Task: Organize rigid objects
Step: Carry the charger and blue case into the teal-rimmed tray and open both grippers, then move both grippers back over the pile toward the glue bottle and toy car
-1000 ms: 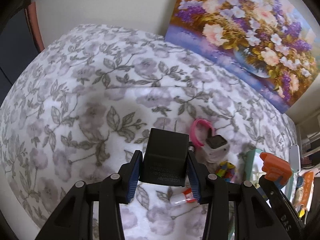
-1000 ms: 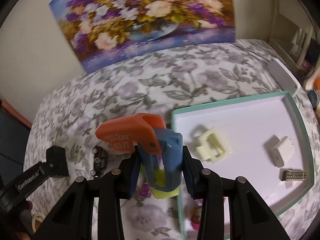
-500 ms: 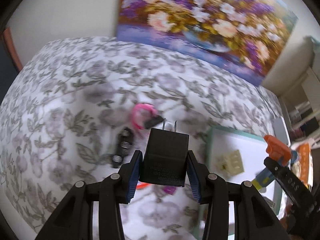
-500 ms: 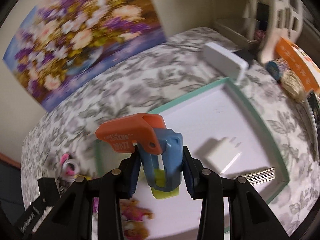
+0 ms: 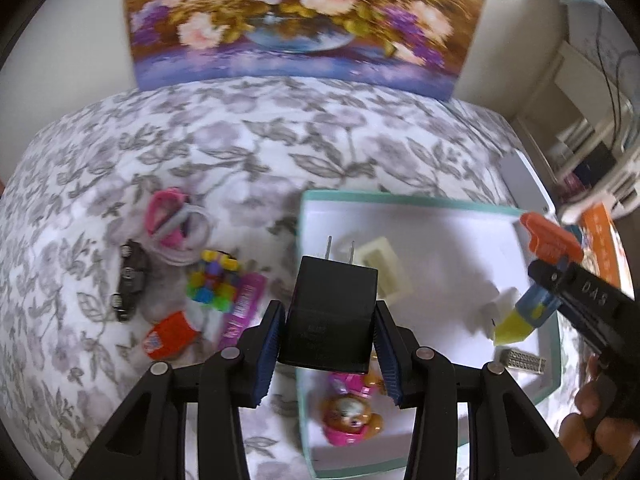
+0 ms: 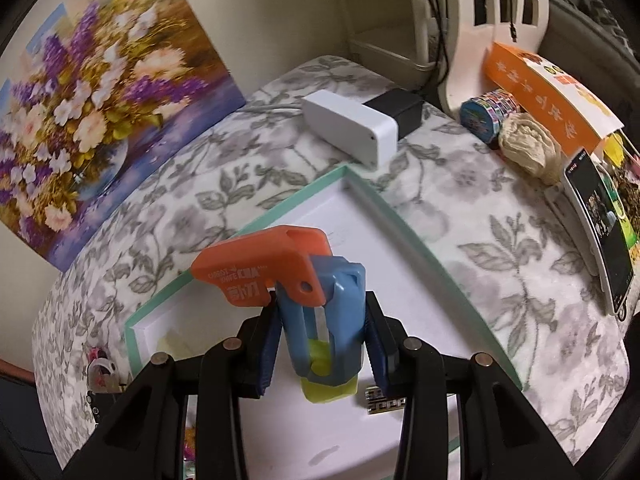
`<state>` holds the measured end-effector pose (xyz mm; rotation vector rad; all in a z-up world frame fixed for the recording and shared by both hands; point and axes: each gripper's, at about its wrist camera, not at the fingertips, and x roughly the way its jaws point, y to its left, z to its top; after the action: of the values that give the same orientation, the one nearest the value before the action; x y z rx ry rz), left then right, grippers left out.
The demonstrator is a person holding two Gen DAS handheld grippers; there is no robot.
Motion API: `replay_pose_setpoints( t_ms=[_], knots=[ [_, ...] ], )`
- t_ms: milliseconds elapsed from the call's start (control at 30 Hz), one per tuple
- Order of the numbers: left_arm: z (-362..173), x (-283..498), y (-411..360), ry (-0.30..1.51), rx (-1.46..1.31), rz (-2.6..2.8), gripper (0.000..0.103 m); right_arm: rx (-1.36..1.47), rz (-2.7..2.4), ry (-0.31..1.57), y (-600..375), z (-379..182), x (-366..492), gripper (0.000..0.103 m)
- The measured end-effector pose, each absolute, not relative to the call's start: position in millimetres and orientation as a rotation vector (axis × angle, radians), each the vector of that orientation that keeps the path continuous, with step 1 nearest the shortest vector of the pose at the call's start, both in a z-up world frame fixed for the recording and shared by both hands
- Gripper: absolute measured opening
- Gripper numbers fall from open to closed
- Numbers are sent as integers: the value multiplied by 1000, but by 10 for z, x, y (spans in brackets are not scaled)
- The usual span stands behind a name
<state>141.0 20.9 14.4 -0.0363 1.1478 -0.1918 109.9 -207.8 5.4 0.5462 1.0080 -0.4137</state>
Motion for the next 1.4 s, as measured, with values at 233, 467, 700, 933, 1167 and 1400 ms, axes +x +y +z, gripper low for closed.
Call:
replay_pose_setpoints(
  t_ms=[233, 467, 700, 933, 1167, 1400],
  knots=[
    [56, 1365, -2, 1166, 0, -229, 47, 532, -414, 1027, -2091, -11, 1098, 41],
    [-86, 1348, -131, 1193, 37, -239, 47, 495, -411, 1078, -2029, -161, 1132, 41],
    [-139, 1335, -191, 1195, 61, -235, 47, 471, -402, 1092, -1976, -191, 1150, 41],
    [-64, 1319, -217, 1181, 63, -250, 60, 454, -394, 1094, -1936, -108, 1166, 48],
    [100, 1337, -137, 1161, 34, -246, 70, 409, -388, 1066, -1857, 154, 1175, 59],
    [307, 1406, 145, 1129, -35, -194, 81, 380, -411, 1055, -1803, 371, 1143, 70]
  ],
)
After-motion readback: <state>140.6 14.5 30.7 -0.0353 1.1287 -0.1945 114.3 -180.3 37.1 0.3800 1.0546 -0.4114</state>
